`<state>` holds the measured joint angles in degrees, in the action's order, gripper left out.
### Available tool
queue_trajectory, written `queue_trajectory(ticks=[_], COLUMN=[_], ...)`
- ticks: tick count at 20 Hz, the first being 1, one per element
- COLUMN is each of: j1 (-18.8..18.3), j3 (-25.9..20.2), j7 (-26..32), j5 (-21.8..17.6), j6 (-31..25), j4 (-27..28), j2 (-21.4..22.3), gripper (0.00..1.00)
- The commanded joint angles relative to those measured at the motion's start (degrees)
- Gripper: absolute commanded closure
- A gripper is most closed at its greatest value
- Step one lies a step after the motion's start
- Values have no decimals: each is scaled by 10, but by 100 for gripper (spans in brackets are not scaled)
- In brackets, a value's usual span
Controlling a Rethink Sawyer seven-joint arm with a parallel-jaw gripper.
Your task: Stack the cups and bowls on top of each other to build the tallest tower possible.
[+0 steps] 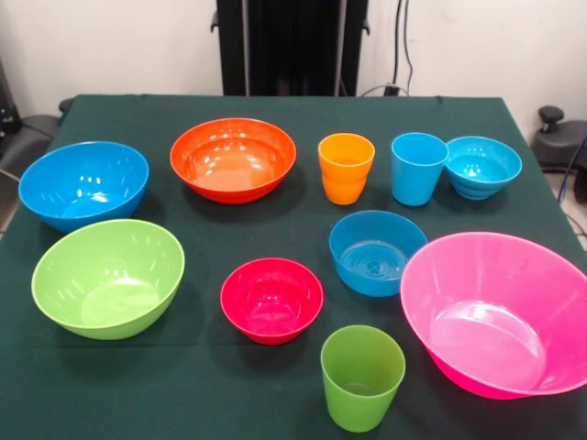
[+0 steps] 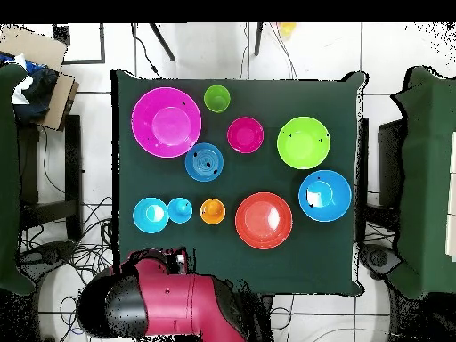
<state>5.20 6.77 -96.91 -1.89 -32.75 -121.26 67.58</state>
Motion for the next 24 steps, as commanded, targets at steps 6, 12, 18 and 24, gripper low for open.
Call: queue_trajectory(ticks=[6,12,18,24], j1=[-49,-67,-73,-93], j3=[2,-11,-19,-52], j7=[0,0,-11,-62], j5=[-26,-17,-18,27], j6=[-34,-39,-59,80], j4=[-79,-84,-63,-107], j2=[36,57,59,-12], gripper=[0,0,0,0])
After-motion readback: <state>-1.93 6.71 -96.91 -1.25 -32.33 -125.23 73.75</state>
